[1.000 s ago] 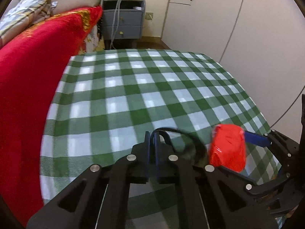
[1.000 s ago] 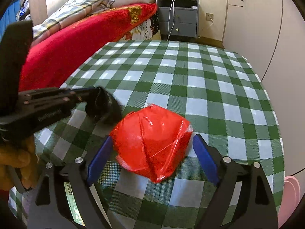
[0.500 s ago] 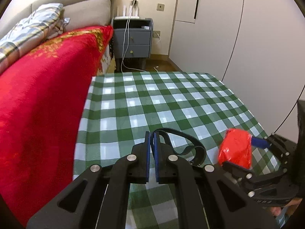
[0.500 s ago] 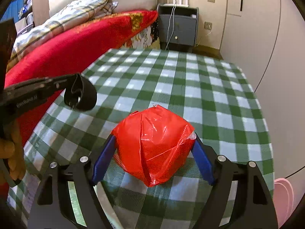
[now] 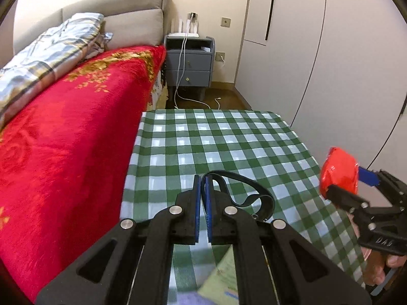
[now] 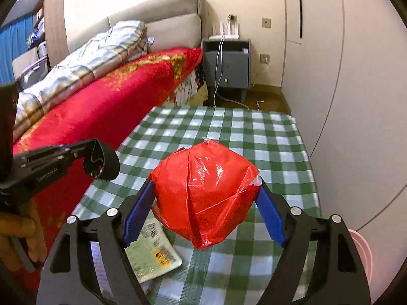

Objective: Collect trash
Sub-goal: 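Carry the red bag and black strap over the pink bucket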

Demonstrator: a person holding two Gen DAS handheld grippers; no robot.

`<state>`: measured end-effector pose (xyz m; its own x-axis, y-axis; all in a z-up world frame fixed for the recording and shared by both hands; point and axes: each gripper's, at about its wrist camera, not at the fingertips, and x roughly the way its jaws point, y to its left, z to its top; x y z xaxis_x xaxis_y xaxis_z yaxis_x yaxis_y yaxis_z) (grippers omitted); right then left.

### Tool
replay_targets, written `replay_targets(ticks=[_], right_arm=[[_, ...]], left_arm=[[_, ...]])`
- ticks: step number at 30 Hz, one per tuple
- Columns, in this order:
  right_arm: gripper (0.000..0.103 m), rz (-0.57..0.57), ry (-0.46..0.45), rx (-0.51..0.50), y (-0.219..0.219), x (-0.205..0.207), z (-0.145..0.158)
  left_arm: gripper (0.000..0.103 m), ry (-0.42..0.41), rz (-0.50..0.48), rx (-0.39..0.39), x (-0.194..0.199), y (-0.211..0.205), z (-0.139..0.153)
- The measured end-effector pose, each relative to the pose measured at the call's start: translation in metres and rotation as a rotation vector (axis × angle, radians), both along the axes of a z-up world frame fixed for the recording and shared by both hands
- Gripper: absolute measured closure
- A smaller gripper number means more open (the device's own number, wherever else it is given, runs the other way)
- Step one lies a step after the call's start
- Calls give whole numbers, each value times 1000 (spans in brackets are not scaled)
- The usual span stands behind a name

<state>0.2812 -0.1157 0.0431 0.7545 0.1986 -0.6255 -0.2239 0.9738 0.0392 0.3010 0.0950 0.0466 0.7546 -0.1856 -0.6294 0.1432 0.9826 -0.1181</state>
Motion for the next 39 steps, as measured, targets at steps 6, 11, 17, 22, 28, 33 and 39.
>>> replay_targets(ticks=[6, 11, 17, 22, 28, 33, 39], right_arm=[[26, -17, -36, -15, -17, -42, 32], [26, -50, -47, -14, -43, -75, 50], [26, -89, -37, -25, -74, -108, 59], [26, -128, -42, -64, -97, -130, 59], [26, -193, -54, -62, -125, -141, 56], [26, -232, -42, -54, -146, -141, 49], [26, -261, -23, -44, -166, -139, 40]], left_arm=[[99, -13, 25, 0, -41, -13, 24], [99, -12, 31, 0, -67, -26, 33], [99, -23, 29, -9, -95, -47, 35], [99, -44, 14, -24, -110, -69, 32], [99, -86, -49, 12, -128, -105, 28], [99, -95, -105, 23, -135, -131, 23], [99, -79, -145, 19, -133, -157, 13]])
